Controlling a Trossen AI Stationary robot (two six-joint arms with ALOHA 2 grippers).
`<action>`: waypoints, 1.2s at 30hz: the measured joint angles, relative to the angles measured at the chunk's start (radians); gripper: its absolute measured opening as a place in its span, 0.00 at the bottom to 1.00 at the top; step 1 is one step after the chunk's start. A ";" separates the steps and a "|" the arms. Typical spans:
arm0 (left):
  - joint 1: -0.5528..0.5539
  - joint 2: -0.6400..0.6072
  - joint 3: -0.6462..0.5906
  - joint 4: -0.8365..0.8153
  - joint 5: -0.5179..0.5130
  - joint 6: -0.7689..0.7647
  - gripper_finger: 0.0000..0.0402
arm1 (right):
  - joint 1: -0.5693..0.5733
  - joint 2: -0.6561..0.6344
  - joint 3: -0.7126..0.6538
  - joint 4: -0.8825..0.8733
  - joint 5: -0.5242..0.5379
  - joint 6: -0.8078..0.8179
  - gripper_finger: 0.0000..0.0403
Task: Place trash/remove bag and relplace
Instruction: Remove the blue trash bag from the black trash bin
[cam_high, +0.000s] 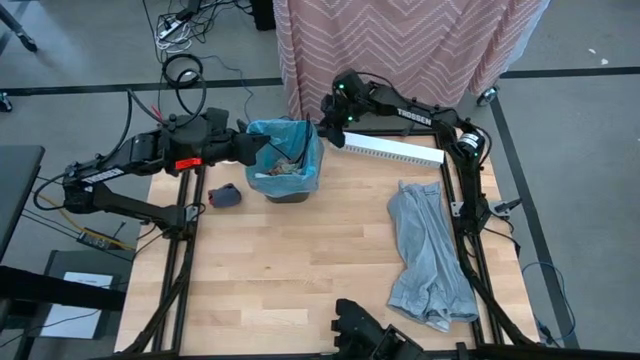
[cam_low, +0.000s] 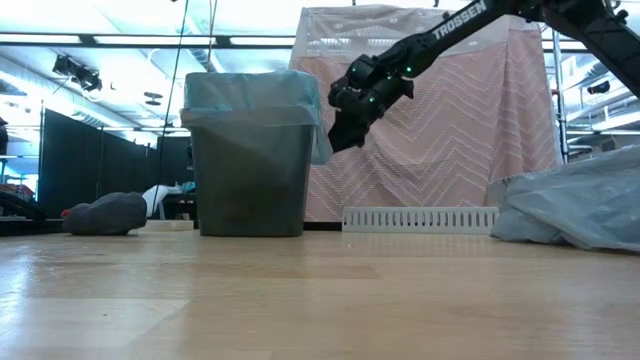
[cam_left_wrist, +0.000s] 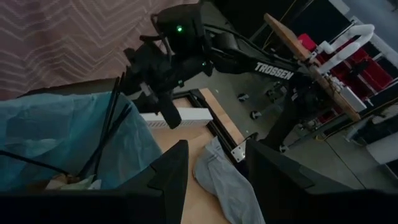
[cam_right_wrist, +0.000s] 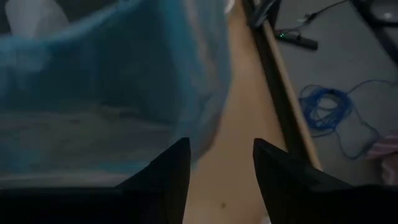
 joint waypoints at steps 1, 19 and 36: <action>0.000 0.000 0.000 -0.003 0.000 0.000 0.42 | 0.001 0.002 0.000 -0.007 0.002 0.000 0.41; 0.001 0.000 0.000 -0.027 -0.002 0.007 0.42 | 0.030 0.063 0.002 0.062 0.027 0.025 0.38; 0.001 0.000 0.000 -0.031 0.036 0.004 0.42 | 0.092 0.030 0.003 0.083 0.315 -0.051 0.00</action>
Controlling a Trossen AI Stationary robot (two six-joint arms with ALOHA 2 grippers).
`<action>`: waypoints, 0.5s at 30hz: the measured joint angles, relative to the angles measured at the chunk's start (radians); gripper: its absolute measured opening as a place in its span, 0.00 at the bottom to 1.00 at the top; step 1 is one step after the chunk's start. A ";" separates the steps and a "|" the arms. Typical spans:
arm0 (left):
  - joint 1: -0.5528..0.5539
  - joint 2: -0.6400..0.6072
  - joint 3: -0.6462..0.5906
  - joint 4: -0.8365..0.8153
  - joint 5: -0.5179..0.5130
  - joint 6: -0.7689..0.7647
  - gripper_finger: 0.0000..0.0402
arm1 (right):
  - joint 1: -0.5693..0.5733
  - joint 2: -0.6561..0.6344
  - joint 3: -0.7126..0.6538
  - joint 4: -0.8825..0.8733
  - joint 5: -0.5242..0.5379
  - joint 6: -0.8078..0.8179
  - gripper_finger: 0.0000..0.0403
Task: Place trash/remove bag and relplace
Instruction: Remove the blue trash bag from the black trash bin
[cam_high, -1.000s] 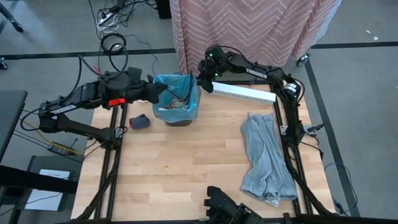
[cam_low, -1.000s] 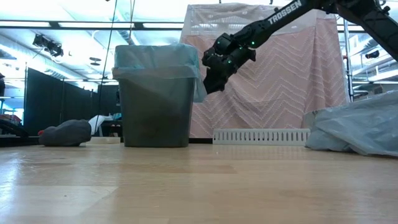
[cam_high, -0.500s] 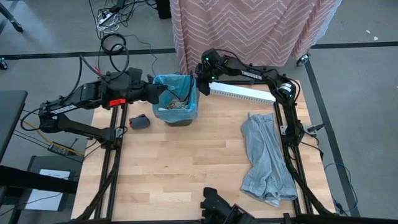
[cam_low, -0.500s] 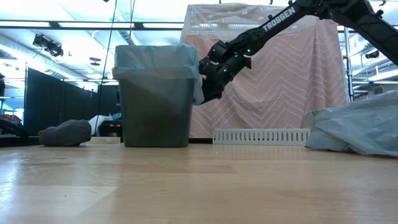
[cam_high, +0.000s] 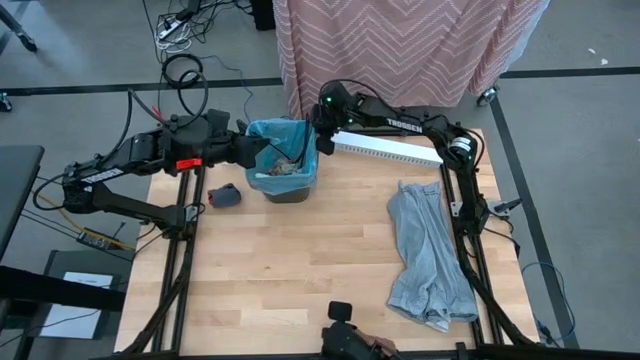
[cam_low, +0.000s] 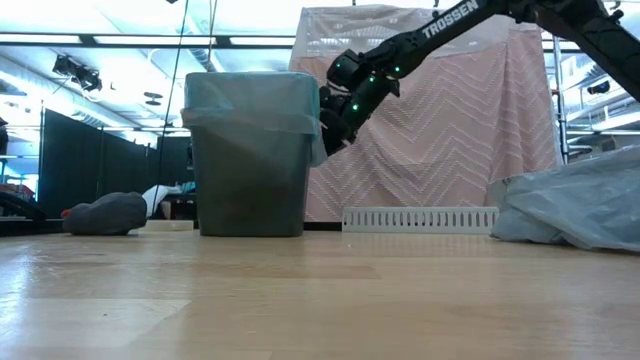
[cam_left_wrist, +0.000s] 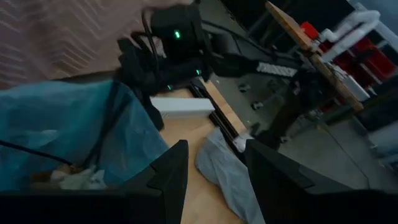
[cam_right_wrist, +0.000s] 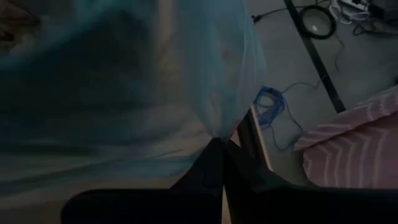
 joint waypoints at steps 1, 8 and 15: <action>-0.001 0.000 0.000 0.005 0.011 -0.001 0.42 | 0.000 -0.008 0.000 -0.004 0.000 0.000 0.00; -0.057 0.000 0.000 -0.001 0.016 -0.065 0.42 | -0.001 -0.065 0.000 -0.057 0.012 0.012 0.00; -0.221 0.000 -0.014 -0.039 -0.152 -0.189 0.41 | -0.002 -0.136 0.001 -0.067 0.035 0.014 0.00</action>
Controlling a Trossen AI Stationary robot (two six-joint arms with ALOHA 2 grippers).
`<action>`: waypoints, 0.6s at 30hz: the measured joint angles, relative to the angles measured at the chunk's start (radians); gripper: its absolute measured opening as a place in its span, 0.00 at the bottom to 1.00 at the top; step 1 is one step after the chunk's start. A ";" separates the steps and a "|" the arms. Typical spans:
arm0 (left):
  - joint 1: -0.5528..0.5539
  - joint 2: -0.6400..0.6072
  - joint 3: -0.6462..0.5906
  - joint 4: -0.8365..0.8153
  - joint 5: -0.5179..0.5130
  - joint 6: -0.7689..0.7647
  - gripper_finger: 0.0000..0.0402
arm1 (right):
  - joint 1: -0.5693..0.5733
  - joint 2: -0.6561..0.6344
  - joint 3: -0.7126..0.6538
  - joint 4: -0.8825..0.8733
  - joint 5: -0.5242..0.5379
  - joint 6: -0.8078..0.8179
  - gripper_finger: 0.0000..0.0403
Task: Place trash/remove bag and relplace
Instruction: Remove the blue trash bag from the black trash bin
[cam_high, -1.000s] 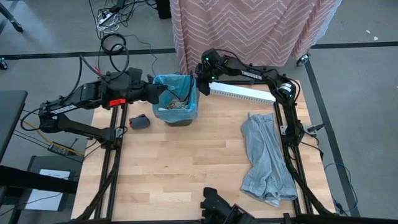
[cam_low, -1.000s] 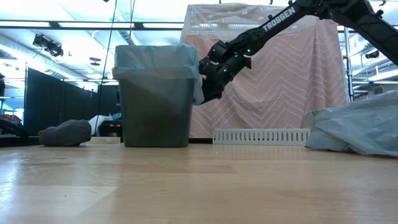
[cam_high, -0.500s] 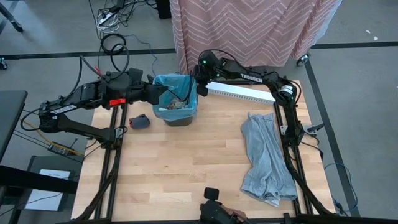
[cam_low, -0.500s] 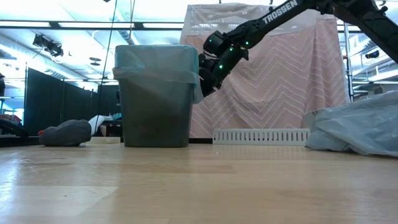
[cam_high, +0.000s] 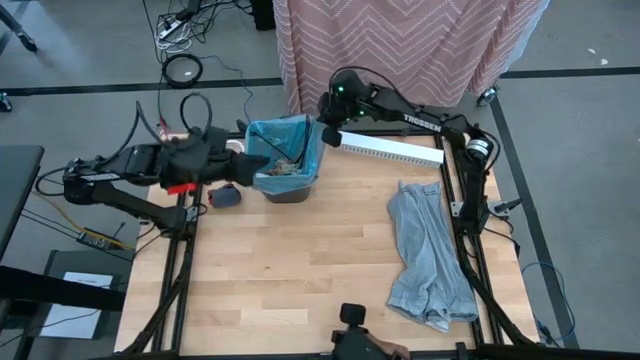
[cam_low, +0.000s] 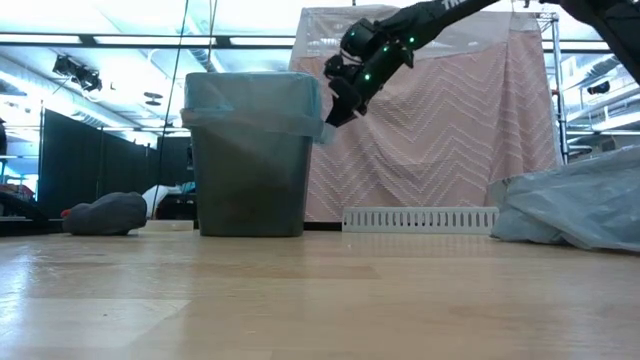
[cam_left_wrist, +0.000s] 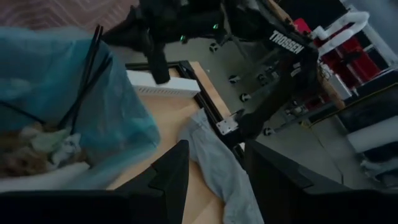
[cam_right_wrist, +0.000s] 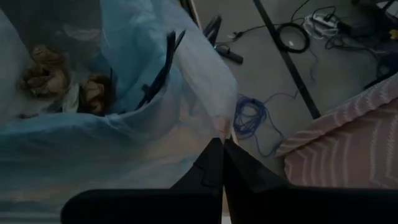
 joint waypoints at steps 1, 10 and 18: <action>-0.024 0.000 -0.009 0.000 -0.025 -0.029 0.41 | 0.000 -0.006 0.000 -0.002 0.001 0.000 0.00; -0.239 0.024 -0.180 0.202 -0.207 -0.199 0.40 | 0.007 -0.012 0.000 -0.059 0.002 0.010 0.00; -0.476 0.032 -0.417 0.351 -0.682 -0.558 0.40 | 0.019 -0.012 0.000 -0.075 0.001 0.006 0.00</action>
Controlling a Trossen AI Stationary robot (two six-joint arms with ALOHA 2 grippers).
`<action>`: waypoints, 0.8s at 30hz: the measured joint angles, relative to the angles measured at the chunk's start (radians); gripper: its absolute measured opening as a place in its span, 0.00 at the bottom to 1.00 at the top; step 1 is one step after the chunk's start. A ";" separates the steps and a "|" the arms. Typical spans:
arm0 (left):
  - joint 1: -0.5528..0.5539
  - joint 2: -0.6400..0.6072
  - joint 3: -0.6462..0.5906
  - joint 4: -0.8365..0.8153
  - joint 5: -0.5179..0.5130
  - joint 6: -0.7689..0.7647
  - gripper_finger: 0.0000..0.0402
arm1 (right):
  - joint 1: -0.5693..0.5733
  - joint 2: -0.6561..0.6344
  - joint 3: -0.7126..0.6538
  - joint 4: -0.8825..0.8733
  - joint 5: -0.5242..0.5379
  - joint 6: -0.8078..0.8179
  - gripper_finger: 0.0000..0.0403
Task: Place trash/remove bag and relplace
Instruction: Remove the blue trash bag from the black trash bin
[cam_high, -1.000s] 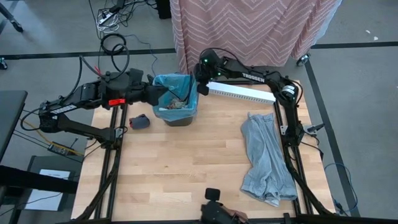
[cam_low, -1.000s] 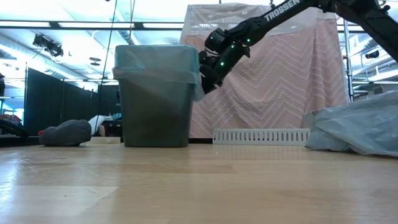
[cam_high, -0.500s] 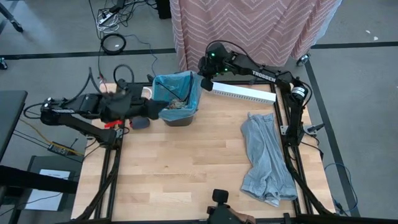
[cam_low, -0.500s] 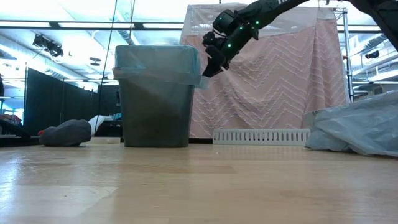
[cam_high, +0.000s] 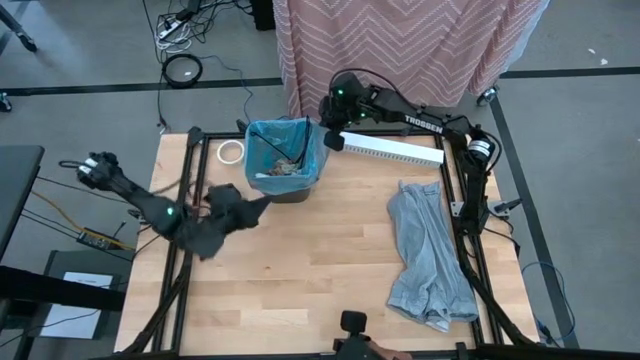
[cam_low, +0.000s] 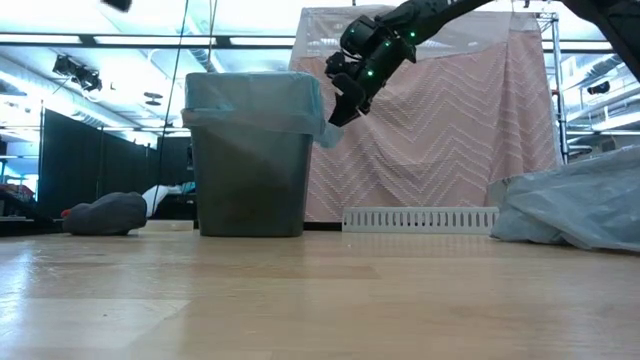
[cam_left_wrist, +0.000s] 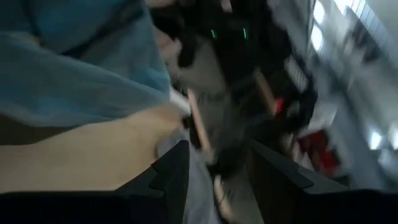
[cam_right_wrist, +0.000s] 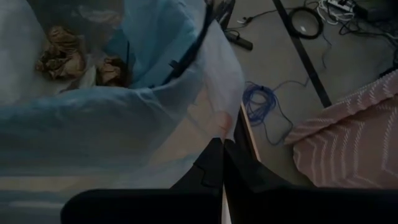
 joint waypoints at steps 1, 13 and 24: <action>-0.028 0.000 -0.028 0.009 -0.060 -0.053 0.40 | 0.000 0.000 0.000 -0.001 0.000 0.000 0.00; -0.070 -0.010 -0.267 -0.087 -0.254 -0.668 0.40 | 0.000 0.000 0.000 -0.004 -0.025 -0.007 0.00; 0.025 -0.010 -0.419 -0.050 -0.227 -0.675 0.40 | 0.000 0.000 0.000 -0.003 -0.028 -0.007 0.00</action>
